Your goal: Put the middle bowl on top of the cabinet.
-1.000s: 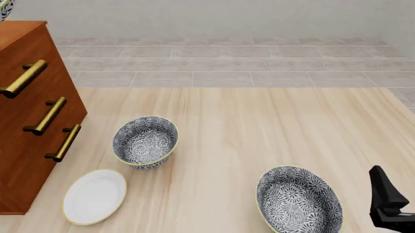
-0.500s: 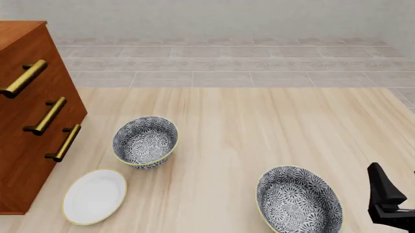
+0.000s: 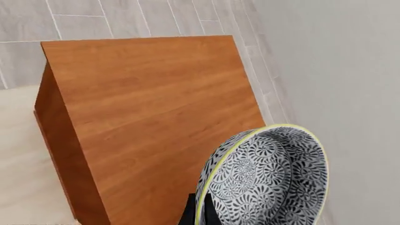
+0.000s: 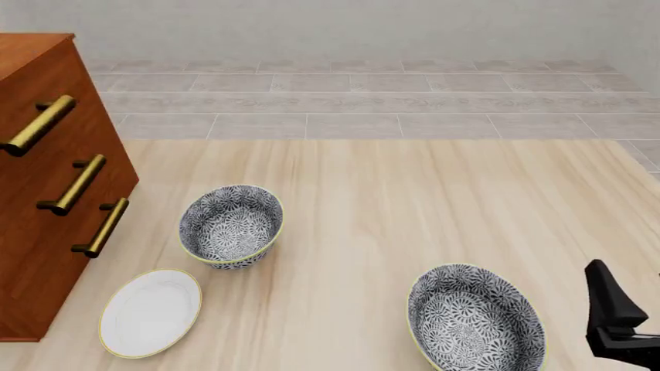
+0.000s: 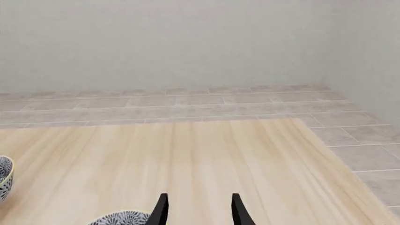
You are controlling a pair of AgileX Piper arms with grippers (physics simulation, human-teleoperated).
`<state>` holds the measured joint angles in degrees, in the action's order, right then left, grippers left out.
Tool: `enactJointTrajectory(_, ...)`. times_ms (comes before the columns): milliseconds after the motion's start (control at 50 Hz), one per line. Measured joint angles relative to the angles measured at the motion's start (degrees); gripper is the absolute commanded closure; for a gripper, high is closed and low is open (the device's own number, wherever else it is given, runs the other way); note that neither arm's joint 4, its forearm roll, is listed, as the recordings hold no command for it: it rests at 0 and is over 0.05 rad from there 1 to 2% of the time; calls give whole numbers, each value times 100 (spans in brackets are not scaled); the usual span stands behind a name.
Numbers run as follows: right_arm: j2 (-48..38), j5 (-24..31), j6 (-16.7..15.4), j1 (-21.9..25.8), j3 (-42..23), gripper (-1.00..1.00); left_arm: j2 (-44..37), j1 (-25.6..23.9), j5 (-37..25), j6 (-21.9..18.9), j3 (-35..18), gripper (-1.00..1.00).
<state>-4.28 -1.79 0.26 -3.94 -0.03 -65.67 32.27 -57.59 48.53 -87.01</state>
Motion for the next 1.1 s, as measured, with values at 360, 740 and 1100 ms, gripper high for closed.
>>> enactJointTrajectory(360,-78,-71,-3,-3,0,-100,-80,214,-51,123,21,100)
enactJointTrajectory(740,-124,-110,-39,-3,-1,-100,-115,263,93,268,311,100)
enactJointTrajectory(1100,-173,-140,-62,-27,0,-100,-156,374,304,370,647,100)
